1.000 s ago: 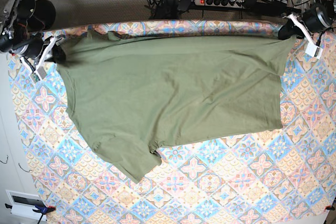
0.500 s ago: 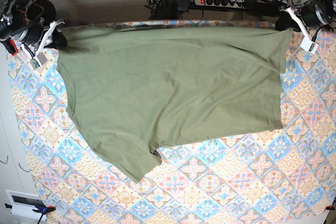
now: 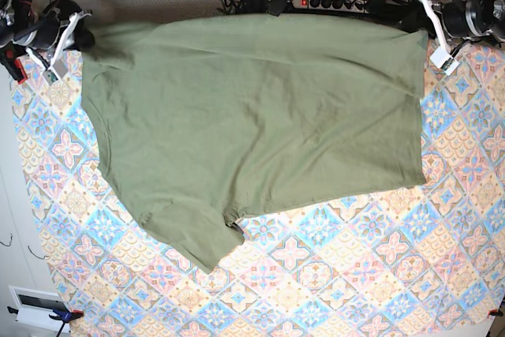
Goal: Layout the t-shirt on the table in an organized manner, then fold the t-shirt properly
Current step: 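Lift the t-shirt high with both grippers and swing it over the table, then lay the t-shirt down flat while holding its edge with both grippers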
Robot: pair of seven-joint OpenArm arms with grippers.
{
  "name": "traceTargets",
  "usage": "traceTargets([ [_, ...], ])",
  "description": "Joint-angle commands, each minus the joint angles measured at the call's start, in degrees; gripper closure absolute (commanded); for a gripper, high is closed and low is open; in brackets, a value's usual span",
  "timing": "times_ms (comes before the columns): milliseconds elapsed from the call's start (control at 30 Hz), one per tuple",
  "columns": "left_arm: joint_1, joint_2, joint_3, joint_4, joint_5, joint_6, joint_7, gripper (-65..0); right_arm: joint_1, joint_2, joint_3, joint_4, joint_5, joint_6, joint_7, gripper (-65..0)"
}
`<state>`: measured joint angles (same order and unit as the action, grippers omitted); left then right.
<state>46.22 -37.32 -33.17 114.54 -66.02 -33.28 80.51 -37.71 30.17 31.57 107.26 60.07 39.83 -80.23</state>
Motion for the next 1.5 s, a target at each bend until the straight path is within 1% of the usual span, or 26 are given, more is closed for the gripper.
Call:
traceTargets([
  [0,0.42,-1.84,-0.28,0.67,-0.40,-0.09,-0.51,0.0,-1.01,0.90,1.26,0.82,0.54,0.17,0.23,-0.7],
  [167,0.86,-4.31,-0.55,0.40,-0.40,-0.09,-0.51,0.0,-1.63,0.90,1.70,0.82,0.54,0.17,0.23,-0.7],
  [267,0.60,-4.48,-1.60,0.40,-1.01,-0.09,-0.51,0.0,-1.27,0.90,1.70,0.82,0.63,0.17,0.23,-0.7],
  [300,0.60,-4.22,-2.57,0.40,-1.19,-0.09,-0.51,0.0,-1.19,0.90,1.79,0.82,0.63,0.17,0.23,-0.7],
  [400,-1.86,-1.14,-4.59,0.23,-2.86,-0.09,-0.51,0.0,-1.10,0.90,1.79,0.82,0.63,0.17,0.23,-0.7],
  [467,-3.18,0.88,-6.44,-0.91,-5.50,-0.09,-0.51,0.0,-0.57,0.90,3.46,0.82,0.63,0.17,0.23,-0.7],
  [600,-3.36,2.02,-9.07,-1.44,-11.21,-0.09,-0.51,0.0,-0.31,0.90,8.74,0.82,1.16,0.17,0.23,-0.7],
  [667,-3.89,2.11,-13.03,-1.62,-13.50,-0.09,-0.51,0.0,1.19,0.73,11.81,0.74,4.50,0.17,0.23,-0.7],
  [733,-7.23,3.61,-16.81,-1.62,-14.11,0.00,-0.51,0.0,4.35,0.73,12.08,0.74,8.28,0.17,0.23,-0.7],
  [833,-14.52,4.31,-18.48,-1.62,-13.85,0.18,-0.51,0.0,10.59,0.73,12.08,0.56,9.16,0.17,0.23,-0.7],
  [967,-21.91,4.57,-18.48,-5.05,-13.76,0.35,-0.51,0.0,19.30,0.46,11.46,0.12,8.98,0.17,0.23,-0.7],
  [1067,-27.71,4.66,-17.51,-10.41,-13.76,0.35,-0.51,0.0,26.33,0.46,8.56,-0.58,8.89,0.17,0.23,-0.7],
  [1133,-32.99,4.66,-16.02,-15.77,-13.67,0.35,-0.51,0.0,32.57,0.46,6.01,-3.04,8.81,0.17,0.23,-0.7],
  [1233,-40.46,4.66,-14.26,-22.19,-11.74,0.44,-0.51,0.0,40.22,0.46,2.23,-8.85,5.20,0.17,0.23,-0.7],
  [1333,-48.02,4.66,-11.45,-25.35,-7.87,0.44,-0.51,0.0,47.87,0.46,-2.08,-15.35,-0.16,0.17,0.23,-0.7],
  [1433,-57.51,6.77,-7.49,-29.31,-2.86,0.44,-0.51,0.0,57.71,0.46,-7.00,-23.44,-4.38,0.17,1.41,-0.7],
  [1467,-60.59,6.77,-6.44,-31.16,-0.84,0.44,-0.51,0.0,60.79,0.46,-8.32,-25.99,-5.44,0.17,2.03,-0.7],
])
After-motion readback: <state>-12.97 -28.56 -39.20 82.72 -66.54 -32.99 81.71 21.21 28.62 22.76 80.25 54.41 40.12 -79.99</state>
